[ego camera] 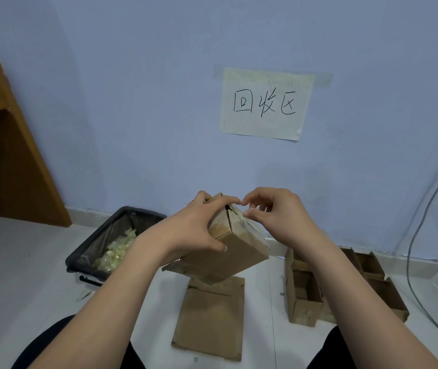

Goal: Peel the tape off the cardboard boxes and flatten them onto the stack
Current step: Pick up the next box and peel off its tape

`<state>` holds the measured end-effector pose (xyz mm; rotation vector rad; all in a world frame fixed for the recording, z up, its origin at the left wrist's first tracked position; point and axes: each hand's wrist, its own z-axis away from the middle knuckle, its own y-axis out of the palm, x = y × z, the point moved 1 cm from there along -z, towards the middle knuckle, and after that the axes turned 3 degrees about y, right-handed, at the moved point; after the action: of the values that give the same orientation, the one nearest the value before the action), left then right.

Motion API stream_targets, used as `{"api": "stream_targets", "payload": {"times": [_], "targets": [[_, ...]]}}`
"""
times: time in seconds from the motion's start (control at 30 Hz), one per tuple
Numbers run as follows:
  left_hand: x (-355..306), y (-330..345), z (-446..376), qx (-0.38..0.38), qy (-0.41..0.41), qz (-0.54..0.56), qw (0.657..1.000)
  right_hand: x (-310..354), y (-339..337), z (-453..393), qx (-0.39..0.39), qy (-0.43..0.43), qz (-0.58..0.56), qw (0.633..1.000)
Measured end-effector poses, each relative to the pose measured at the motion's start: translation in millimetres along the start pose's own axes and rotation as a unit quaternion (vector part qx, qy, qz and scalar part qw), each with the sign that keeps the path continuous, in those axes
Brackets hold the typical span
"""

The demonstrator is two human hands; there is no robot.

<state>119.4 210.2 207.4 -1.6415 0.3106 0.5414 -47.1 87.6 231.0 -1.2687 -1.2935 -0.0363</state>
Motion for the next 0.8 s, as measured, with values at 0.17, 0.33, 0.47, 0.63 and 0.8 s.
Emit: {"api": "stream_targets", "payload": {"times": [0.17, 0.33, 0.47, 0.63, 0.8], "targets": [[1.1, -1.2, -0.8, 0.0, -0.004, 0.003, 1.0, -2.0, -3.1, -1.8, 0.012, 0.042, -0.055, 0.998], [2.7, -1.3, -0.5, 0.002, -0.007, -0.004, 1.0, -1.6, -0.2, -1.9, 0.039, 0.041, -0.087, 0.995], [3.8, -0.6, -0.4, 0.008, -0.008, -0.009, 1.0, -0.2, -0.5, -0.5, 0.06, 0.034, -0.082, 0.994], [2.1, 0.3, -0.3, 0.013, -0.008, -0.01, 1.0, 0.0, 3.1, 1.7, 0.031, 0.029, -0.024, 0.999], [1.5, 1.4, -0.4, 0.01, -0.01, -0.011, 1.0, 3.2, 6.6, 1.7, 0.038, 0.016, 0.03, 0.999]]}}
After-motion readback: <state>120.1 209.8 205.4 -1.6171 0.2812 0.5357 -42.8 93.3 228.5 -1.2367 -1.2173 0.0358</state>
